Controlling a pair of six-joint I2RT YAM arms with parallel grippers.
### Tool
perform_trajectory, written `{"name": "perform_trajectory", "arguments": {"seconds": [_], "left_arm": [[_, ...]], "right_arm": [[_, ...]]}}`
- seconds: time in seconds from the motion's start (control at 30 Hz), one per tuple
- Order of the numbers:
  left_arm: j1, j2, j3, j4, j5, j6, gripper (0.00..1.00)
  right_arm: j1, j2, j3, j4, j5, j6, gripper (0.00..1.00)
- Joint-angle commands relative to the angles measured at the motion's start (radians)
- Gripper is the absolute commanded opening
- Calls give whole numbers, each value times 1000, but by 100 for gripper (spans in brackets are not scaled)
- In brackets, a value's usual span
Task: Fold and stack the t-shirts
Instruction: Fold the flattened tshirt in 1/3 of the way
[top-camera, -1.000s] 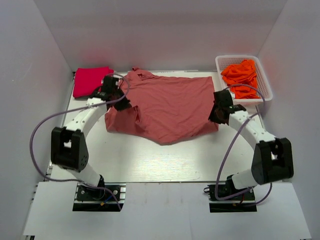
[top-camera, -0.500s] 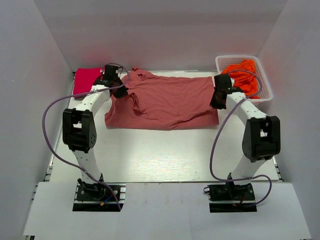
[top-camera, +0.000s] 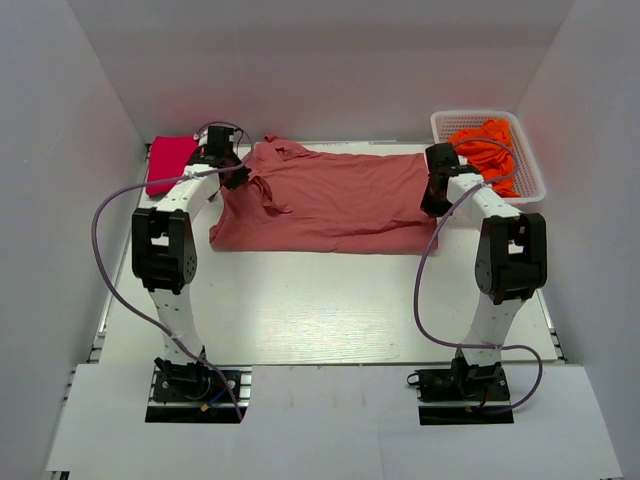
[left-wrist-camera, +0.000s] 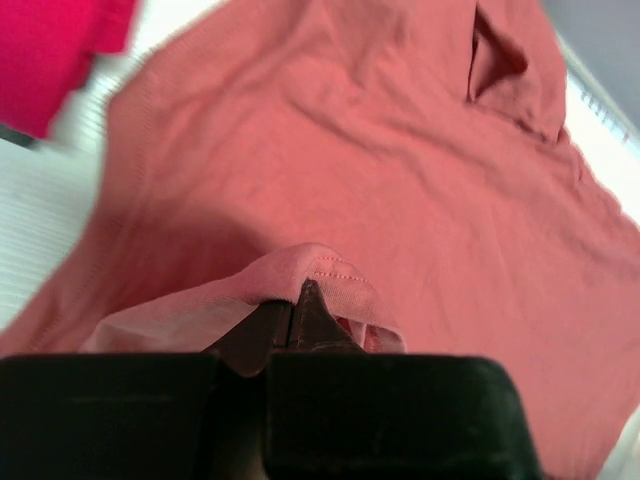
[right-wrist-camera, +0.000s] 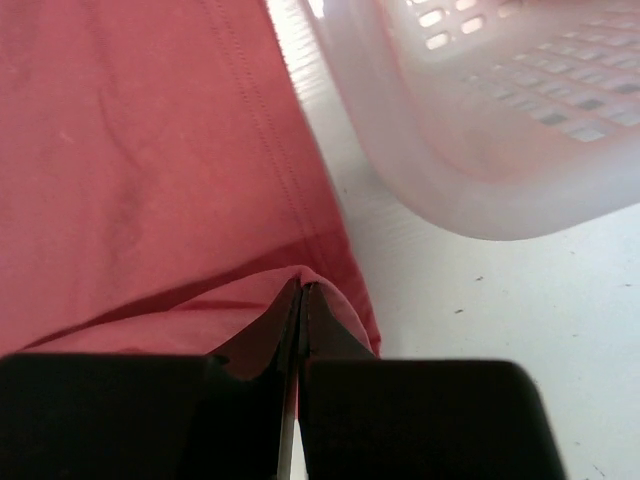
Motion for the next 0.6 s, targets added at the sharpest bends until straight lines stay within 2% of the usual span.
{"name": "perform_trajectory", "arguments": {"seconds": [0.0, 0.2, 0.4, 0.57], "left_arm": [[16, -126, -69, 60, -67, -12, 0], [16, -273, -245, 195, -64, -11, 0], [16, -204, -172, 172, -28, -11, 0], [16, -129, -85, 146, -42, 12, 0]], "right_arm": [[-18, -20, 29, -27, 48, 13, 0], [-15, -64, -3, -3, -48, -11, 0], [-17, -53, 19, 11, -48, -11, 0], [-19, 8, 104, -53, -16, 1, 0]]}}
